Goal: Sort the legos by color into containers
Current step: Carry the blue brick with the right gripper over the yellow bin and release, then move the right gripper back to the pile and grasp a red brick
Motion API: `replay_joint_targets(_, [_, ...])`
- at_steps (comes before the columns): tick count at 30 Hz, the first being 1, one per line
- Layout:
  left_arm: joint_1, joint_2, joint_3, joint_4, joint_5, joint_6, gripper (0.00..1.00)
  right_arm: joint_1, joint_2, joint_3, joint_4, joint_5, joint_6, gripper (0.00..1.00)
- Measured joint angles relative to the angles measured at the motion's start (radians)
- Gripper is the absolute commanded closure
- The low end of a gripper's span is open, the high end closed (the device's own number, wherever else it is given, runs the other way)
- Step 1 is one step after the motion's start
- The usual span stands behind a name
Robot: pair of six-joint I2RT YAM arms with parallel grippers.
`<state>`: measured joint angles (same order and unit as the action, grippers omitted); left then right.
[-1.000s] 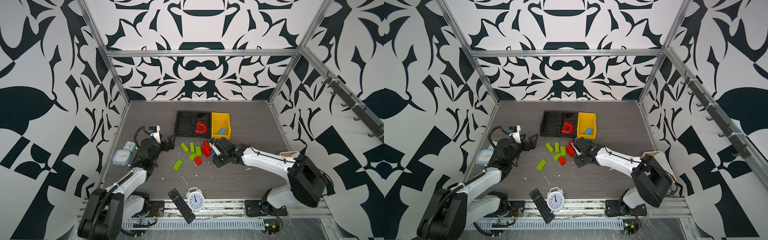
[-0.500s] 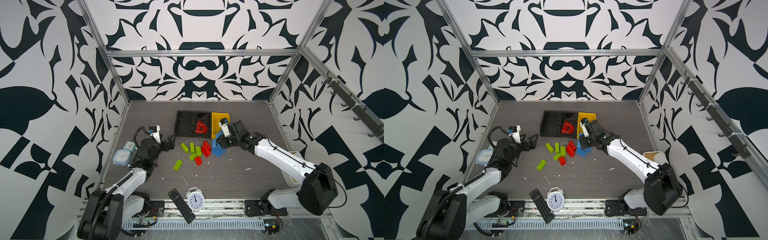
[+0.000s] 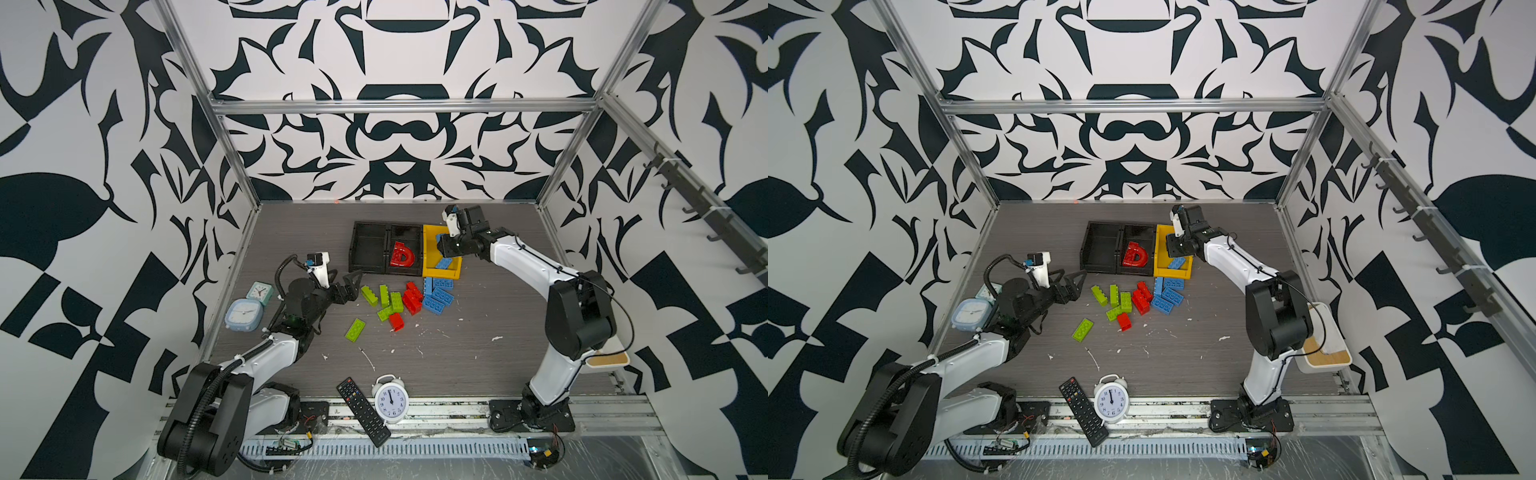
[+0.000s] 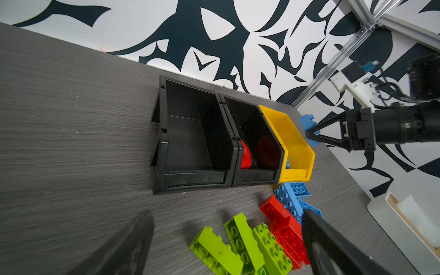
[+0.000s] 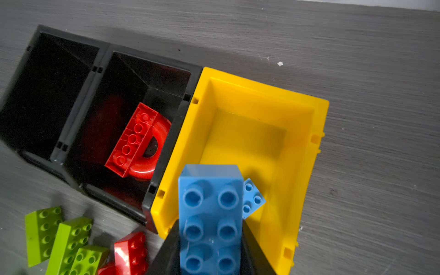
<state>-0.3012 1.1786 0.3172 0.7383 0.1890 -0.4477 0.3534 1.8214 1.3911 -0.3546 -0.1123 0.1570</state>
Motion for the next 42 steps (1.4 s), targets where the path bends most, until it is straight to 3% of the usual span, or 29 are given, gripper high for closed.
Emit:
replay_joint_targets(8, [0.000,-0.047,-0.006,-0.031,-0.007,0.014,0.01,-0.008,0.098,0.065,0.003,-0.007,-0.004,0.62])
replay_joint_targets(12, [0.000,-0.064,-0.006,-0.043,-0.001,0.039,0.01,-0.011,0.108,0.065,0.004,-0.005,0.002,0.41])
replay_joint_targets(13, [0.000,-0.066,-0.006,-0.049,0.000,0.045,0.01,-0.011,0.109,0.065,0.004,-0.003,0.002,0.39])
replay_joint_targets(20, [0.000,-0.066,-0.006,-0.083,0.000,0.064,0.01,-0.011,0.080,0.056,0.006,0.003,-0.007,0.41])
replay_joint_targets(24, [0.000,-0.067,-0.006,-0.089,-0.002,0.068,0.01,0.008,-0.046,-0.028,0.006,0.007,-0.007,0.41])
replay_joint_targets(31, [0.000,-0.073,-0.006,-0.105,-0.003,0.071,0.01,0.231,-0.292,-0.162,0.003,0.085,-0.008,0.41])
replay_joint_targets(36, [0.000,-0.079,-0.006,-0.114,-0.006,0.071,0.01,0.370,-0.293,-0.187,-0.037,0.142,-0.001,0.41])
replay_joint_targets(42, [0.000,-0.079,-0.006,-0.116,-0.007,0.071,0.01,0.391,-0.226,-0.200,-0.061,0.190,0.009,0.42])
